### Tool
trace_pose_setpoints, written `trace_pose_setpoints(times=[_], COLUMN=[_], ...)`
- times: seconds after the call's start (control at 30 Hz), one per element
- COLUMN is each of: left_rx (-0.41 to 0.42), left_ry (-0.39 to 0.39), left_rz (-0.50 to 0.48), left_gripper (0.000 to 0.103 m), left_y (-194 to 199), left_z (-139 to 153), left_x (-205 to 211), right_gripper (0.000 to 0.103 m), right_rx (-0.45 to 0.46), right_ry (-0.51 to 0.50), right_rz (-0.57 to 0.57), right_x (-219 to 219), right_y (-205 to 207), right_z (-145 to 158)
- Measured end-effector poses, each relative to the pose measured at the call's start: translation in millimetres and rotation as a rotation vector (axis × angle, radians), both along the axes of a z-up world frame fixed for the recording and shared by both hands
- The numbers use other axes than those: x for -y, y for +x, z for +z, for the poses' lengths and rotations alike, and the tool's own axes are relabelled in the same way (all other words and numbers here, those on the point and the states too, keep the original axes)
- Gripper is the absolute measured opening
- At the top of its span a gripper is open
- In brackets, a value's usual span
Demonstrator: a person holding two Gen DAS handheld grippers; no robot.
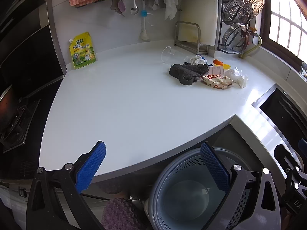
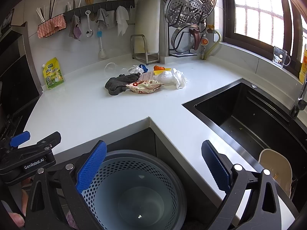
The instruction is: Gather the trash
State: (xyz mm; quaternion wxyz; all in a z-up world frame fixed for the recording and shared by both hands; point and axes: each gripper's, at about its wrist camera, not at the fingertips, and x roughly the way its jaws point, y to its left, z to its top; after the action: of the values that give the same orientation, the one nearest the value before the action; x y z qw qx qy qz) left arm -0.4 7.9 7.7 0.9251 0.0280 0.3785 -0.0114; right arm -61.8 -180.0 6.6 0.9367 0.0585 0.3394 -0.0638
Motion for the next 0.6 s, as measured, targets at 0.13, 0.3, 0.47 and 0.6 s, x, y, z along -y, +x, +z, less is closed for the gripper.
trace_pose_setpoints(times=[0.13, 0.3, 0.47, 0.6], left_rx=[-0.001, 0.000, 0.000, 0.000], left_ry=[-0.002, -0.003, -0.005, -0.007], left_rz=[0.002, 0.002, 0.003, 0.003], left_gripper=[0.097, 0.097, 0.097, 0.097], left_y=[-0.7, -1.2, -1.9, -1.8], left_z=[-0.3, -1.1, -2.2, -2.2], left_x=[-1.4, -2.5, -4.9, -5.3], right_gripper=[0.095, 0.095, 0.095, 0.095], right_rx=[0.003, 0.003, 0.003, -0.002], right_ry=[-0.002, -0.004, -0.004, -0.002], right_rz=[0.001, 0.001, 0.001, 0.002], right_x=[-0.5, -0.9, -0.9, -1.2], right_y=[-2.8, -2.7, -2.8, -2.0], right_z=[1.2, 0.8, 0.7, 0.6])
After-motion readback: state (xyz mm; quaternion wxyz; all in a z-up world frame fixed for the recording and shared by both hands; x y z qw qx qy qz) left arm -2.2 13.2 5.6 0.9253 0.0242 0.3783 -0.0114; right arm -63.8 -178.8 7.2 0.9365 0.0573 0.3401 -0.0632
